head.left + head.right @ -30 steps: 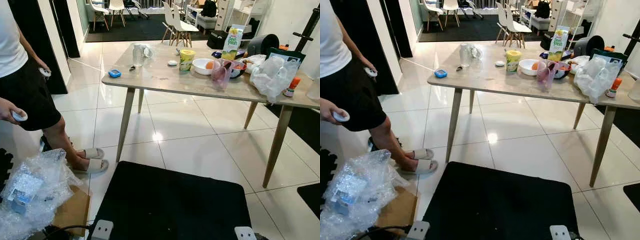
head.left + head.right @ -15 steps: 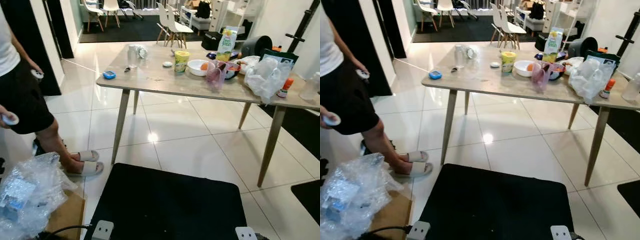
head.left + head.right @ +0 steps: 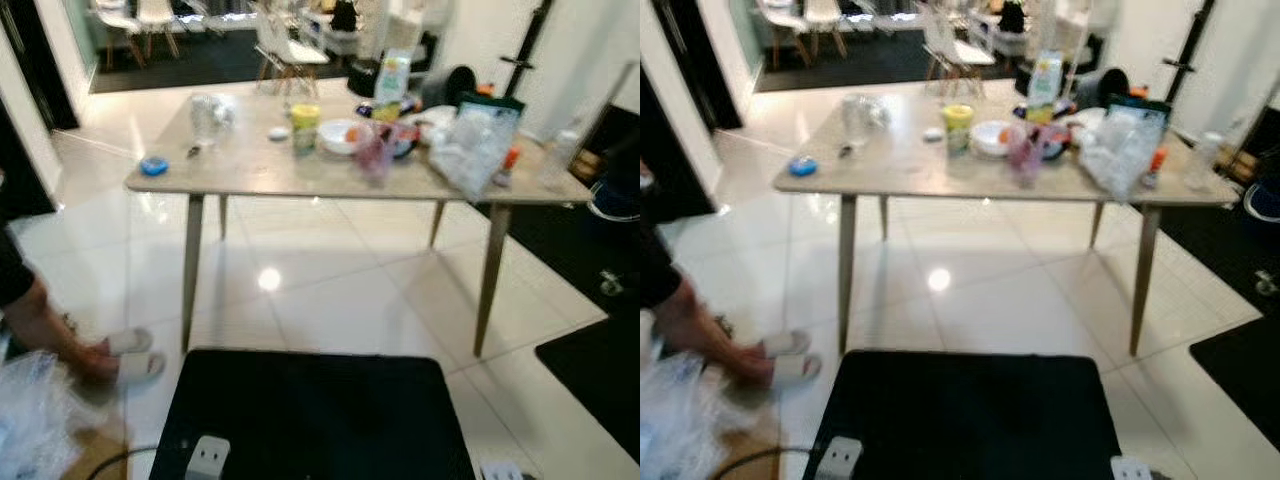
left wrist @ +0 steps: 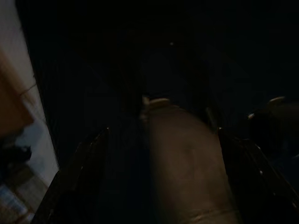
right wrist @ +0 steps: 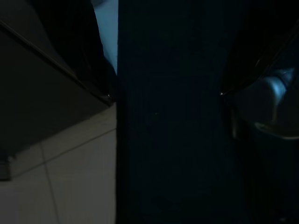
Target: Restocking fridge
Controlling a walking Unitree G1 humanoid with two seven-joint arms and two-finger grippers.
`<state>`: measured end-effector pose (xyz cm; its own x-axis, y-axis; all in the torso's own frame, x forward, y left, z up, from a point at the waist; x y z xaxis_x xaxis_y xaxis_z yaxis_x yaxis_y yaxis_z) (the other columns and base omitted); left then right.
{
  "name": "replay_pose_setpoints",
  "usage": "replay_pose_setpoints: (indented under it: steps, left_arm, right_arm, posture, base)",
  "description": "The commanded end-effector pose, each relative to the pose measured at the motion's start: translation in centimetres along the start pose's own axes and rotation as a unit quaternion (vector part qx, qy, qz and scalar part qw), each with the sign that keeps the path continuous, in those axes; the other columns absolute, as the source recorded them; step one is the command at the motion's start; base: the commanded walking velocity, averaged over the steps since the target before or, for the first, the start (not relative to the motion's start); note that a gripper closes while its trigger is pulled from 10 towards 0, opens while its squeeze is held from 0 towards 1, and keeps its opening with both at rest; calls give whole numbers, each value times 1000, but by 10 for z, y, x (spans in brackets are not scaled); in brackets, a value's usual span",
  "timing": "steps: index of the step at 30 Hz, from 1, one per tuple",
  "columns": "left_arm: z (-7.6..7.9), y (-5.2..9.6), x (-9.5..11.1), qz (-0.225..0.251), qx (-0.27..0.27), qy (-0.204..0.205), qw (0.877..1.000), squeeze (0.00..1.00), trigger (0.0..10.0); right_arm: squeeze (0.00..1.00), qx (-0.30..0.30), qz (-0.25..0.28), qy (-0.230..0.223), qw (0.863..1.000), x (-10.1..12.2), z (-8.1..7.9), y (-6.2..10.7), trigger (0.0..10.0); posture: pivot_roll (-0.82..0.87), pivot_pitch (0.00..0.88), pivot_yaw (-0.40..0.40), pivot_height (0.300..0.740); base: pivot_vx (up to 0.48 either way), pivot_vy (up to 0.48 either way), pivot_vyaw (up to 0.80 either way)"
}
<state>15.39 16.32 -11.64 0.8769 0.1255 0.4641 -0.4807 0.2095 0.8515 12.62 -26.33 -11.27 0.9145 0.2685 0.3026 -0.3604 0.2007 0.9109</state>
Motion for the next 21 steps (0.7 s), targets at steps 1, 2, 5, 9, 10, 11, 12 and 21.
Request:
replay_pose_setpoints:
  steps: [1, 2, 5, 9, 10, 11, 12, 21]
  left_arm:
    - [3, 1, -15, -26, -3, 3, 1000, 0, 10000]
    - [3, 1, -15, -26, -3, 3, 1000, 0, 10000]
    - [3, 1, -15, -26, -3, 3, 1000, 0, 10000]
    - [3, 1, -15, -26, -2, 2, 1000, 0, 10000]
    - [3, 1, -15, -26, -2, 2, 1000, 0, 10000]
    - [3, 1, -15, -26, -2, 2, 1000, 0, 10000]
    - [3, 1, -15, -26, -2, 2, 1000, 0, 10000]
    - [3, 1, -15, -26, -3, 1, 1000, 0, 10000]
  right_arm:
    - [0, 3, 8, 5, 1000, 6, -3, -1, 10000]
    - [0, 4, 9, 6, 1000, 7, -3, -1, 10000]
    - [0, 4, 10, 6, 1000, 8, -4, -1, 10000]
    - [0, 5, 10, 6, 1000, 8, -4, -1, 10000]
    - [0, 4, 10, 5, 1000, 8, -4, -1, 10000]
    - [0, 4, 10, 5, 1000, 8, -4, -1, 10000]
    - [0, 4, 10, 5, 1000, 8, -4, -1, 10000]
    - [0, 4, 9, 4, 1000, 9, -4, -1, 10000]
  posture:
    - [73, 0, -28, 740]
    - [73, 0, -28, 740]
    - [73, 0, -28, 740]
    - [73, 0, -28, 740]
    - [73, 0, -28, 740]
    - [73, 0, -28, 740]
    - [74, 0, -28, 740]
    - [74, 0, -27, 740]
  base:
    - [259, 0, 0]
    - [259, 0, 0]
    - [260, 0, 0]
    - [259, 0, 0]
    - [262, 0, 0]
    - [259, 0, 0]
    - [262, 0, 0]
    - [263, 0, 0]
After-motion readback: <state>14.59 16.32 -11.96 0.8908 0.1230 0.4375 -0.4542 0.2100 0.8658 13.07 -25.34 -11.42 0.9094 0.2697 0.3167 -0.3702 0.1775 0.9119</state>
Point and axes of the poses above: a point about 5 cm out from each wrist's last joint towards the gripper, its own y axis pointing back from the gripper into the wrist, its own x axis along the axis of the wrist's last joint, z = x × y, the point moved 2 cm from there along -y, pointing out of the wrist towards the gripper, and after that the axes turned 15 degrees about y, right-handed, at the moved point
